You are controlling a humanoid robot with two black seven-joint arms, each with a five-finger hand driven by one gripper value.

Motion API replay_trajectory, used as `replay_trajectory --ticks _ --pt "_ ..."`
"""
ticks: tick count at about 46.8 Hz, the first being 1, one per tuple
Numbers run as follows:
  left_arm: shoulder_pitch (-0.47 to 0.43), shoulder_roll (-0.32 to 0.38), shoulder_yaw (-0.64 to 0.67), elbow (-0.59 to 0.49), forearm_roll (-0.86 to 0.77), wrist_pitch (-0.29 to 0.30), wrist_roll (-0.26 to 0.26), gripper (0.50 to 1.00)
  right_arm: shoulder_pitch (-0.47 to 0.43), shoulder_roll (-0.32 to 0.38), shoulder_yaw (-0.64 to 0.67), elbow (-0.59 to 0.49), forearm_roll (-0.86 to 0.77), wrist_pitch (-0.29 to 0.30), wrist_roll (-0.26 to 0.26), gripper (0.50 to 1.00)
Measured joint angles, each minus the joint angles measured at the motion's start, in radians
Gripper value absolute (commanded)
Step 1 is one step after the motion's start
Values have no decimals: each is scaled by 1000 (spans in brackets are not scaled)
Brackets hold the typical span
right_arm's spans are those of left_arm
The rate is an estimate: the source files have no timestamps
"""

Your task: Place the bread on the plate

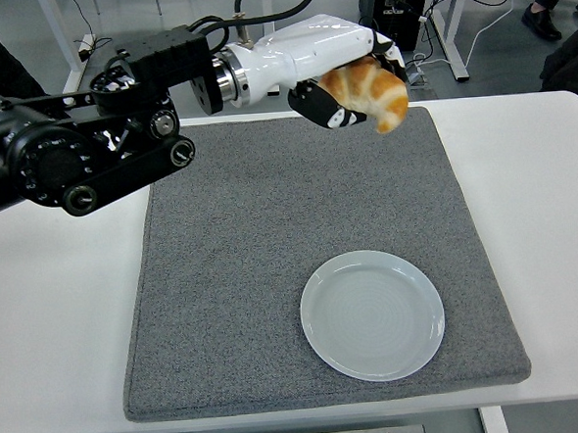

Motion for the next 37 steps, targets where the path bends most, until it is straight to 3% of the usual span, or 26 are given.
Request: replay_trajectory --ticks 15,27,37 --pt "-9 -195 13 120 0 1 1 500 0 0 0 0 0 0 0 1000" --pt "-33 -204 27 147 -1 0 -13 500 0 0 0 0 0 0 0 1000" --pt "-46 -204 30 93 5 0 -76 500 0 0 0 0 0 0 0 1000"
